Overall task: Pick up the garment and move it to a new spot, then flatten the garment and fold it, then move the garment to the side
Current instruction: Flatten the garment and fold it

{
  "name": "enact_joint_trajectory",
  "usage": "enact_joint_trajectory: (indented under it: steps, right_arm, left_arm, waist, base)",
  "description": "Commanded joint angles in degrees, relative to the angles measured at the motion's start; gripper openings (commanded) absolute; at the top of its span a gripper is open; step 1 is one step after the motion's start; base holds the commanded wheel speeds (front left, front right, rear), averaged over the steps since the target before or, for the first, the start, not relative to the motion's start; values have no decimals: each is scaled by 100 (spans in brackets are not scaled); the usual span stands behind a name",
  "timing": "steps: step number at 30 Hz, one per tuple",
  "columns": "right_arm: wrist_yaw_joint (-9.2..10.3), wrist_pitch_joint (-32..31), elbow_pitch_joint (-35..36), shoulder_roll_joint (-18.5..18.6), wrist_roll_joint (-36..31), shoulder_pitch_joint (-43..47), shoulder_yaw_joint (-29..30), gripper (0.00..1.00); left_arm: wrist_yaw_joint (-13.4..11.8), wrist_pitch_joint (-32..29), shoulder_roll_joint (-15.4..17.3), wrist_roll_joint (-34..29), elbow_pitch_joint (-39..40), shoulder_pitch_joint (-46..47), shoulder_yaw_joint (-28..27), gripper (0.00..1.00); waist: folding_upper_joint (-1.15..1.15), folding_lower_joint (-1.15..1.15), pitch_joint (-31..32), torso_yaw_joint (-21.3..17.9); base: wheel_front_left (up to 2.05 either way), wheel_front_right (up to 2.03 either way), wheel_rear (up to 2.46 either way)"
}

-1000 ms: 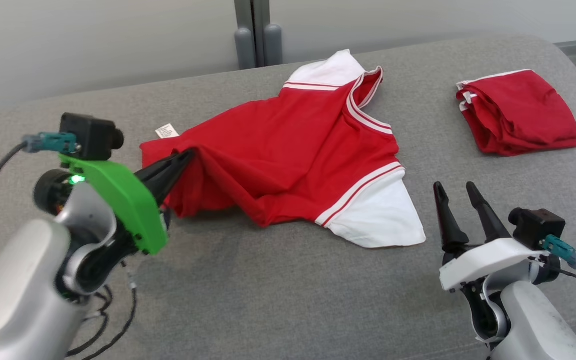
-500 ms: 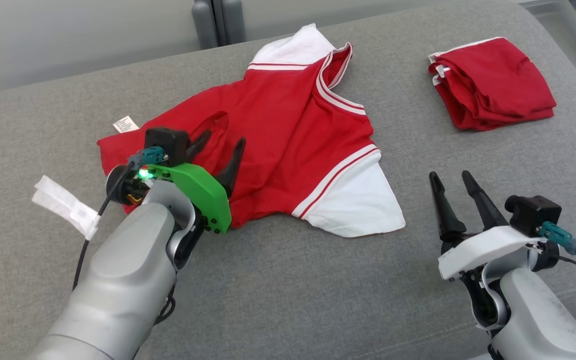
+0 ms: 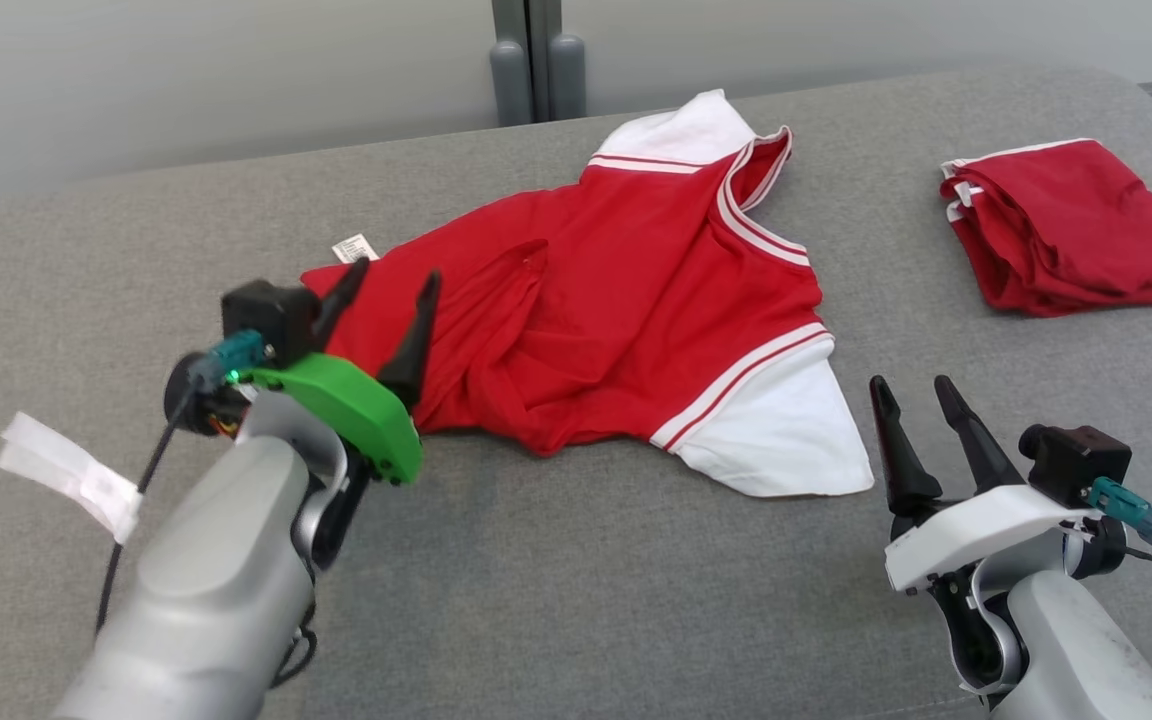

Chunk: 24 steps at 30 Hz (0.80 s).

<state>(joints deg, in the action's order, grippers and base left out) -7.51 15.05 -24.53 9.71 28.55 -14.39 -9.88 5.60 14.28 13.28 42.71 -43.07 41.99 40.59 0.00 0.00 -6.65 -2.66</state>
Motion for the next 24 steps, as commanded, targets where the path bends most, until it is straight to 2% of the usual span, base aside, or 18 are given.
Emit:
enact_joint_trajectory:
  steps: [1, 4, 13, 23, 24]
  right_arm:
    - [5, 16, 21, 17, -31, 60, 7, 100]
    - [5, 16, 22, 26, -33, 50, -3, 100]
    - [5, 16, 15, 47, -18, -109, -102, 100]
    - [5, 16, -20, 0, -14, -139, -91, 100]
    - [5, 16, -30, -9, -11, -142, -98, 100]
  left_arm:
    - [8, -36, -12, 44, 130, -219, 55, 100]
    - [5, -227, 12, 27, 345, -488, 216, 100]
    - [-667, -963, 386, -694, -95, -473, 826, 100]
    - [-822, -1016, 337, -888, -626, -210, 977, 100]
    - [-808, -1021, 329, -873, -681, -195, 975, 59]
  waist:
    - [0, 0, 101, 157]
    - [0, 0, 59, 164]
    - [0, 0, -87, -115]
    - [0, 0, -172, -292]
    - [0, 0, -170, -300]
  base:
    - [0, 0, 0]
    - [0, 0, 0]
    - [0, 0, 0]
    - [0, 0, 0]
    - [0, 0, 0]
